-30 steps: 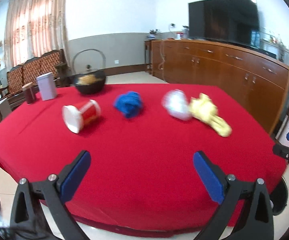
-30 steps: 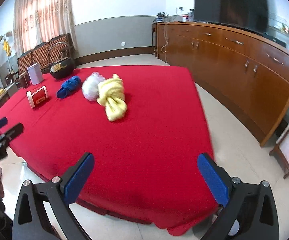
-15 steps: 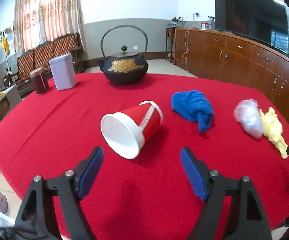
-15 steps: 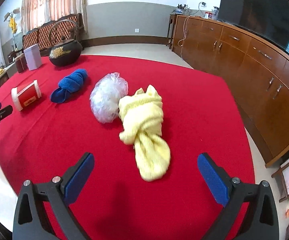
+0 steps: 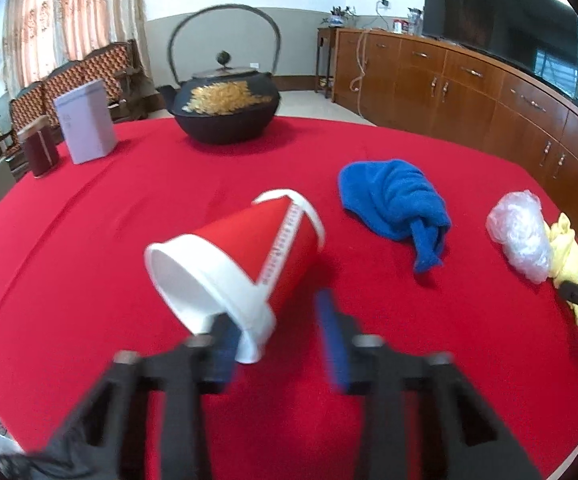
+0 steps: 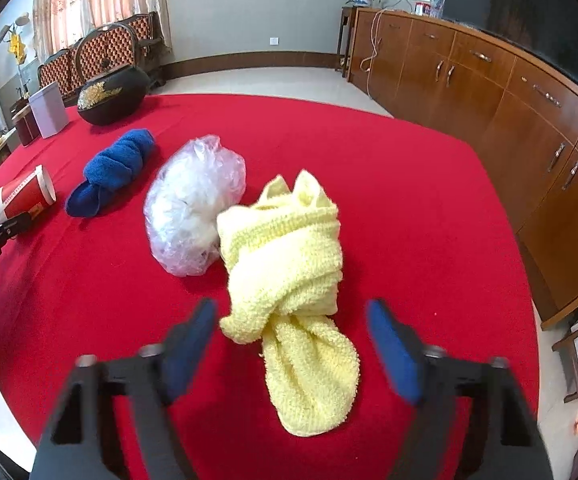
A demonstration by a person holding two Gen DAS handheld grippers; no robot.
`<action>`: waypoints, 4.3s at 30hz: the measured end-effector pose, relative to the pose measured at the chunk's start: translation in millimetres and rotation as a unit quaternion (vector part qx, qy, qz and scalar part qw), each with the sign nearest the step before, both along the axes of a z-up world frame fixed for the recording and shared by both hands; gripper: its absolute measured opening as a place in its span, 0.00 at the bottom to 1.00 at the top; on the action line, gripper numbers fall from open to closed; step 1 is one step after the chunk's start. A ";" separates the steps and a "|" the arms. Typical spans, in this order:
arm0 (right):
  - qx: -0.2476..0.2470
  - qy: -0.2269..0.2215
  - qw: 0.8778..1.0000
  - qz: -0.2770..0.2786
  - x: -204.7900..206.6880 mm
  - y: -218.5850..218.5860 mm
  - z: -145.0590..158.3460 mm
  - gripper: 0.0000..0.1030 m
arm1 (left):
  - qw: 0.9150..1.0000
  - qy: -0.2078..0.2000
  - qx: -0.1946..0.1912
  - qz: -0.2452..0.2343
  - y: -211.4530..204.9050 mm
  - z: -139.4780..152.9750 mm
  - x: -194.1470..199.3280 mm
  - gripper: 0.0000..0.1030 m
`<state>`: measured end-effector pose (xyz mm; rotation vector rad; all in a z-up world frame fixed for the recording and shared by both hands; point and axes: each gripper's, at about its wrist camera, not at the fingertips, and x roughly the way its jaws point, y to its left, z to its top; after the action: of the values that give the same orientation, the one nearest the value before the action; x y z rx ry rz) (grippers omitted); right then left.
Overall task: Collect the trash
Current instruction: 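Grasp the red-white paper cup with the left gripper while the right grasps the yellow cloth, then carry the paper cup and yellow cloth with both grippers over the black bucket, then open both grippers to drop the cup and cloth into the bucket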
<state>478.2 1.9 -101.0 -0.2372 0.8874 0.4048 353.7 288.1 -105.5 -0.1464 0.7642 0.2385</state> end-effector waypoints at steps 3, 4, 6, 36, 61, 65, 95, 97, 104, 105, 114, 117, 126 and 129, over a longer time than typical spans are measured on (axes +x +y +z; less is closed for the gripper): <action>0.010 0.000 1.000 -0.002 -3.2 -5.9 -1.0 0.26 | 1.000 -0.014 0.004 -0.004 -10.1 4.9 -6.0 0.05; 0.015 -0.003 1.000 -0.003 -5.3 -8.4 0.9 0.21 | 1.000 -0.018 0.007 -0.004 -13.0 7.2 -7.3 0.04; 0.023 -0.008 1.000 -0.007 -8.5 -13.5 4.8 0.18 | 0.999 -0.031 0.014 -0.008 -22.2 14.3 -13.4 0.04; 0.071 -0.066 0.992 -0.082 -115.0 -168.2 56.8 0.16 | 0.983 -0.105 0.003 -0.152 -204.4 68.8 -70.5 0.03; 0.075 -0.075 0.972 -0.209 -208.5 -372.9 49.5 0.16 | 0.950 -0.109 -0.006 -0.293 -397.1 76.0 -96.3 0.03; 0.074 -0.070 0.970 -0.222 -216.8 -396.7 42.8 0.16 | 0.945 -0.103 -0.009 -0.312 -423.5 72.1 -97.4 0.03; 0.068 0.059 0.963 -0.256 -215.0 -492.8 -97.3 0.16 | 0.913 0.022 -0.026 -0.406 -568.8 -27.8 -88.8 0.03; 0.063 0.076 0.964 -0.249 -208.2 -494.0 -112.9 0.16 | 0.913 0.032 -0.026 -0.407 -574.6 -37.7 -86.6 0.03; 0.049 0.121 0.967 -0.218 -191.6 -494.8 -151.6 0.18 | 0.910 0.078 -0.041 -0.406 -590.1 -71.9 -77.7 0.07; 0.049 0.134 0.968 -0.208 -189.6 -494.0 -159.5 0.21 | 0.909 0.087 -0.040 -0.405 -592.4 -78.3 -76.9 0.24; 0.009 0.092 0.957 -0.274 -209.1 -524.4 -155.6 0.89 | 0.938 0.067 0.004 -0.341 -568.1 -72.0 -86.8 0.96; 0.015 0.082 0.954 -0.287 -214.8 -527.9 -142.4 0.97 | 0.937 0.056 0.013 -0.343 -565.4 -61.0 -95.3 0.96; 0.017 0.049 0.954 -0.296 -226.7 -508.3 -100.6 1.00 | 0.940 0.014 0.009 -0.341 -546.0 -22.0 -105.6 0.98; 0.027 0.031 0.954 -0.298 -232.9 -496.9 -82.2 1.00 | 0.942 0.002 0.006 -0.337 -536.0 -10.7 -109.2 0.98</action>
<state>245.3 -494.9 -183.2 0.0991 0.9612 -0.1273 244.5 -247.9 -116.2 0.1324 0.7746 -0.4080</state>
